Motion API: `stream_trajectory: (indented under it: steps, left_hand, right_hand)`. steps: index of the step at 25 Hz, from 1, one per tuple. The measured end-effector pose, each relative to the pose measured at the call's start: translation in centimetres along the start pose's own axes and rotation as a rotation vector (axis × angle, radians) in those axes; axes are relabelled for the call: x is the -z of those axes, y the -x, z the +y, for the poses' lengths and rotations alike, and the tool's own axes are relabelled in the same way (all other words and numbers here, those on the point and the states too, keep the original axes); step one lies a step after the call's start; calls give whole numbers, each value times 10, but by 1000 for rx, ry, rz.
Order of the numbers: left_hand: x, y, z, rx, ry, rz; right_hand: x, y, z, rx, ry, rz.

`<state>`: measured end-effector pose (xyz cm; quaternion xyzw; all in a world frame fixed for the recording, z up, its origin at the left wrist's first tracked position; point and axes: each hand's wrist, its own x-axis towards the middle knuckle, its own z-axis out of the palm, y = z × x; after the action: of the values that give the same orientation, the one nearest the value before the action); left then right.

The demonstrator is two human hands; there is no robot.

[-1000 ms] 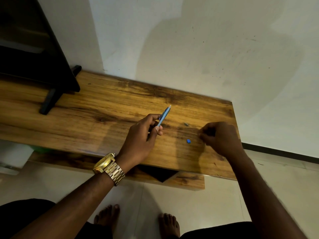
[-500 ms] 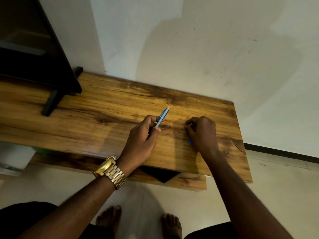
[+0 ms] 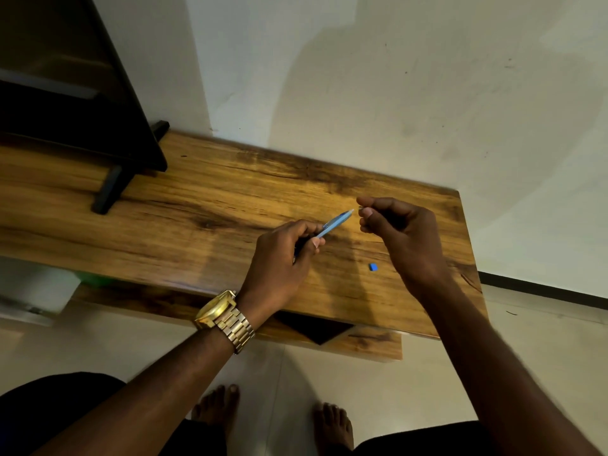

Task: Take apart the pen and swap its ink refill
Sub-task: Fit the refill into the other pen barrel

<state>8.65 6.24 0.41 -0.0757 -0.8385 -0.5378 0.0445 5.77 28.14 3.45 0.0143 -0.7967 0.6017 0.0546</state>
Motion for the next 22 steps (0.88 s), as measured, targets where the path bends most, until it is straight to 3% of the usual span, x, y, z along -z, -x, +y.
stream_trajectory:
  steps: [16,22]
  left_hand:
    - [-3,1,2,-19,-69,-21]
    - [-3,1,-1,-35,-82,-21]
  right_hand:
    - [12,-1,4,15,103,22]
    - [14,0,4,13,140,-72]
